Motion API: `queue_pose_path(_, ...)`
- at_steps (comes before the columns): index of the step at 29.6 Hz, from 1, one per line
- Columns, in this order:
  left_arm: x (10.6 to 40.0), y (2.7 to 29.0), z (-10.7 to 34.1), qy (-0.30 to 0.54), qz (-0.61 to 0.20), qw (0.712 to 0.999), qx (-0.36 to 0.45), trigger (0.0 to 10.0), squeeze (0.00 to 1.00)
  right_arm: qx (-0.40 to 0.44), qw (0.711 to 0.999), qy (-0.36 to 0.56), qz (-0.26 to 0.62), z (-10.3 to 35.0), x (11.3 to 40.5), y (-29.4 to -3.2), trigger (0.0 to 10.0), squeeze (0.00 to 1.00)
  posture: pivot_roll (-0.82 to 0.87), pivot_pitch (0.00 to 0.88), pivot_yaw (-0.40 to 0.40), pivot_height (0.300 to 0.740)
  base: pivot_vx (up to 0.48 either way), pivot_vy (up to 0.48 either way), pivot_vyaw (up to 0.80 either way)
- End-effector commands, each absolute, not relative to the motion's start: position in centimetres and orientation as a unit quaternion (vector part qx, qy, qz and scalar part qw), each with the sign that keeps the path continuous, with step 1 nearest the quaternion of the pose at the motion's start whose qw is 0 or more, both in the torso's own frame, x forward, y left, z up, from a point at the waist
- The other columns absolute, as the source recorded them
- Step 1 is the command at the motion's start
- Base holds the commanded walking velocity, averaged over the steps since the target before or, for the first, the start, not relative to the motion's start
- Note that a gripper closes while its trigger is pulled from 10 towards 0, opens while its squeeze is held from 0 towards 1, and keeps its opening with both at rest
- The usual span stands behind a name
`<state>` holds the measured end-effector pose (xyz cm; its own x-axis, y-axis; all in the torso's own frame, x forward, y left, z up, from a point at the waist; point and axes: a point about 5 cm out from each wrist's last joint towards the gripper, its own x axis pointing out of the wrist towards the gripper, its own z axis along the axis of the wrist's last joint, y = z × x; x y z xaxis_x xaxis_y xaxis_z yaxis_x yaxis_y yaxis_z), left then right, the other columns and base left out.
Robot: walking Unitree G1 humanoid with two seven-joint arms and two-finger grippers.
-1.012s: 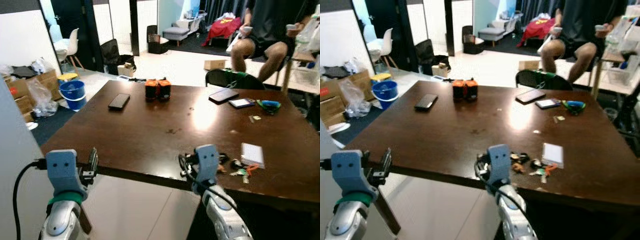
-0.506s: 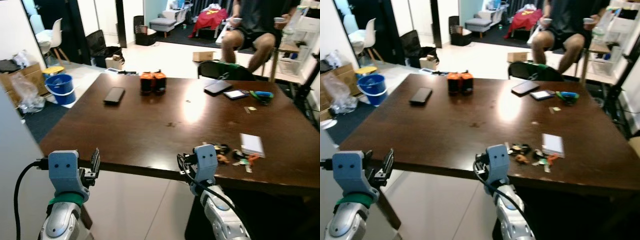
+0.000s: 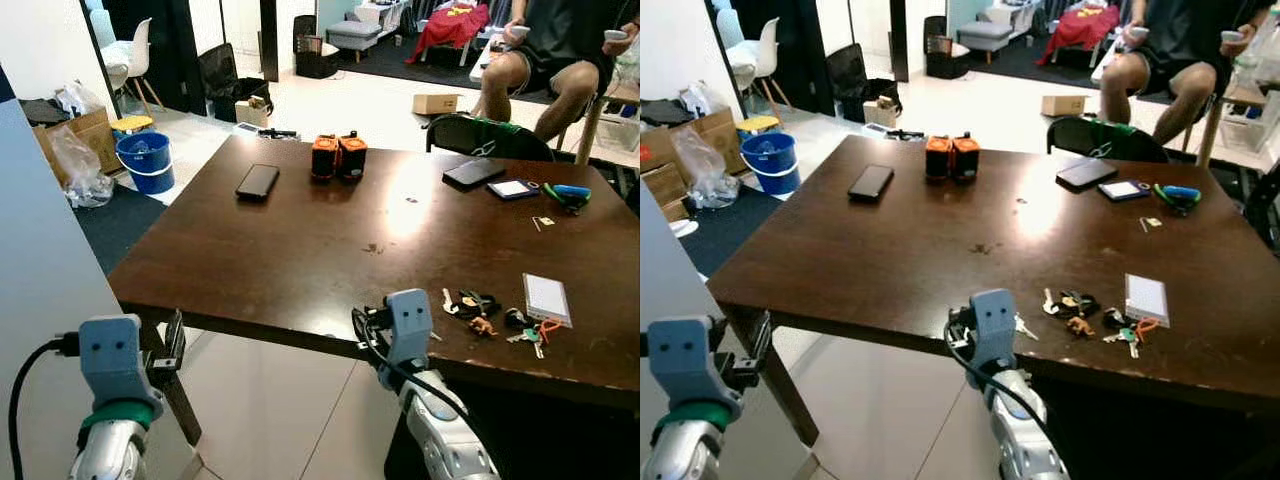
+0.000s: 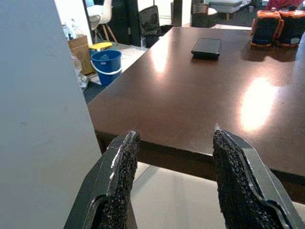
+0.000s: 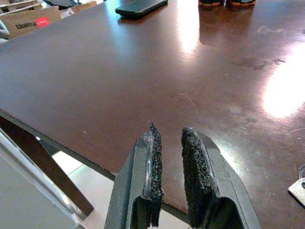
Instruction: Hang keys on a hook
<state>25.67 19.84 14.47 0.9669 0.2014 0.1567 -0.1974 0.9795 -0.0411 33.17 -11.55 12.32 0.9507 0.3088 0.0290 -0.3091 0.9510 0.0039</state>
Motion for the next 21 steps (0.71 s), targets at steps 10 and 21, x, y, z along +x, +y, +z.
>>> queue_pose_path(10,25.57,19.76,14.5,-0.081,0.101,0.992,0.004,10.0,0.0,0.008,0.987,-0.005,0.16,11.89,33.01,-11.48,10.0,0.0,-0.13,0.0,0.088,0.74,0.0,0.0,0.0)
queue_pose_path(21,25.67,19.55,14.63,-0.084,0.096,0.992,0.011,10.0,0.0,0.007,0.987,-0.006,0.159,11.91,32.98,-11.51,10.0,0.0,-0.13,0.0,0.09,0.74,0.0,-0.289,0.0)
